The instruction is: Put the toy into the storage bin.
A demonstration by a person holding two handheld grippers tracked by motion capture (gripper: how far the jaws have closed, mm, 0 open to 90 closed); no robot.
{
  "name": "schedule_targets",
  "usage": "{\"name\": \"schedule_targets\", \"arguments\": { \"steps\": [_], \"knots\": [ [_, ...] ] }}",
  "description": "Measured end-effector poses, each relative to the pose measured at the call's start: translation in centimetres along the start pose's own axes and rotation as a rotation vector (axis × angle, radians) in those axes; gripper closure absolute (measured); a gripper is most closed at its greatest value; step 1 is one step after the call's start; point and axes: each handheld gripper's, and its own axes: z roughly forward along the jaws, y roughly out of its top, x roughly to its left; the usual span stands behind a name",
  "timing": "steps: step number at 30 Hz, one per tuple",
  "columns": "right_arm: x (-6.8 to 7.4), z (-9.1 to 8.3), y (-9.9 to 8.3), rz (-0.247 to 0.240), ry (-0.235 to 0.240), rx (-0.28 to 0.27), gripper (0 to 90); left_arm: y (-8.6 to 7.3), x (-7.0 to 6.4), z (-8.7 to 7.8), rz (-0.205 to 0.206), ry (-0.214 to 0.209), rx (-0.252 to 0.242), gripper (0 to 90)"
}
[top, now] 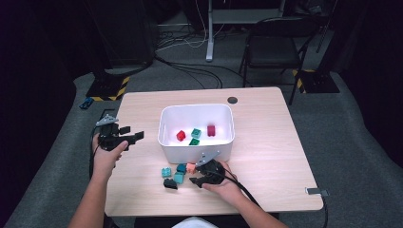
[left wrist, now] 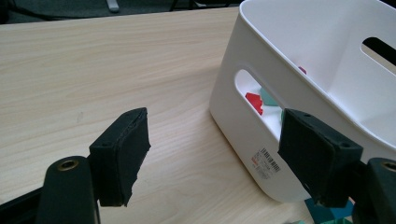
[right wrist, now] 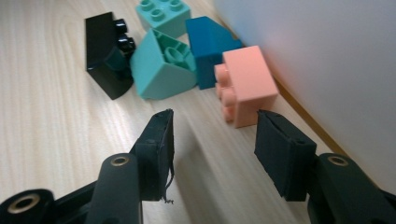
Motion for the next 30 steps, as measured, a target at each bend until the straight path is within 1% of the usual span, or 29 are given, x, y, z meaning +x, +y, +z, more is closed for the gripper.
{"name": "schedule_targets", "arguments": {
  "steps": [3, 4, 6, 7, 8, 9, 10, 11, 12, 13, 14, 15, 16, 17, 18, 19, 20, 21, 22, 23, 24, 27, 28, 30],
  "knots": [
    [0.2, -0.2, 0.1, 0.016, -0.007, 0.000, 46.9, 0.0, -0.1, 0.0, 0.003, -0.002, 0.002, 24.3],
    [0.2, -0.2, 0.1, 0.013, -0.020, -0.001, 46.9, 0.0, -0.1, 0.0, -0.002, -0.003, 0.000, 24.3],
    [-0.1, -0.4, 0.1, 0.023, -0.038, -0.001, 46.9, 0.0, -0.1, 0.0, 0.004, -0.003, 0.002, 24.3],
    [-0.3, -0.4, 0.0, 0.003, -0.041, -0.014, 46.9, 0.0, -0.1, 0.0, 0.004, -0.003, 0.002, 24.3],
    [-0.3, -0.5, 0.1, 0.026, -0.042, -0.005, 46.9, 0.0, -0.1, 0.0, 0.002, -0.003, 0.003, 24.4],
    [-0.5, -0.4, 0.1, 0.014, -0.048, -0.021, 46.9, 0.0, -0.1, 0.0, 0.004, -0.004, 0.002, 24.4],
    [-0.4, -0.4, 0.1, 0.040, -0.051, -0.020, 46.9, 0.0, -0.1, 0.0, 0.005, -0.004, 0.001, 24.3],
    [-0.6, -0.3, 0.1, 0.016, -0.052, -0.026, 46.8, 0.1, -0.1, 0.0, 0.006, -0.003, -0.001, 24.3],
    [-0.5, -0.2, 0.2, 0.026, -0.055, -0.028, 46.8, 0.1, -0.1, 0.0, 0.005, -0.003, -0.003, 24.4],
    [-0.4, -0.2, 0.2, 0.047, -0.060, -0.024, 46.6, 0.1, -0.1, -0.1, 0.005, -0.003, -0.002, 24.3],
    [-0.3, -0.1, 0.3, 0.040, -0.061, -0.033, 46.6, 0.0, -0.1, 0.0, 0.001, -0.001, -0.001, 24.3],
    [-0.3, 0.0, 0.4, 0.020, -0.062, -0.041, 46.6, 0.0, -0.1, 0.0, 0.000, -0.002, 0.001, 24.4],
    [-0.3, 0.0, 0.4, 0.022, -0.063, -0.033, 46.5, 0.0, -0.1, 0.0, 0.003, -0.002, 0.004, 24.3],
    [-0.3, 0.2, 0.5, 0.022, -0.061, -0.042, 46.3, 0.0, -0.1, 0.0, -0.002, -0.003, 0.005, 24.3],
    [-0.3, 0.2, 0.5, 0.020, -0.058, -0.037, 46.3, 0.0, -0.1, 0.0, 0.001, -0.003, 0.006, 24.4],
    [-0.4, 0.3, 0.5, 0.003, -0.057, -0.044, 46.3, 0.0, -0.1, 0.0, 0.002, -0.004, 0.005, 24.4],
    [-0.1, 0.4, 0.6, 0.028, -0.058, -0.038, 46.3, 0.0, -0.1, 0.0, 0.002, -0.004, 0.003, 24.3],
    [-0.2, 0.5, 0.6, 0.008, -0.051, -0.035, 46.3, 0.0, -0.1, 0.0, 0.002, -0.003, 0.000, 24.4],
    [-0.1, 0.6, 0.6, 0.005, -0.044, -0.035, 46.4, 0.0, -0.1, -0.1, -0.001, -0.002, -0.002, 24.4],
    [0.1, 0.7, 0.6, 0.008, -0.044, -0.044, 46.4, 0.0, -0.1, -0.1, 0.000, -0.003, -0.001, 24.4],
    [0.3, 0.8, 0.7, 0.019, -0.037, -0.037, 46.5, 0.0, 0.0, -0.1, 0.002, -0.002, 0.002, 24.4],
    [0.7, 0.9, 0.7, 0.000, -0.012, -0.026, 46.7, 0.0, -0.1, 0.0, 0.001, -0.002, 0.000, 24.4],
    [0.9, 0.9, 0.7, 0.002, -0.006, -0.020, 46.8, 0.0, -0.1, 0.0, 0.003, -0.003, 0.001, 24.4],
    [1.0, 0.9, 0.7, -0.017, -0.002, -0.015, 46.9, 0.0, -0.1, 0.0, 0.005, -0.004, 0.002, 24.4]
  ]
}}
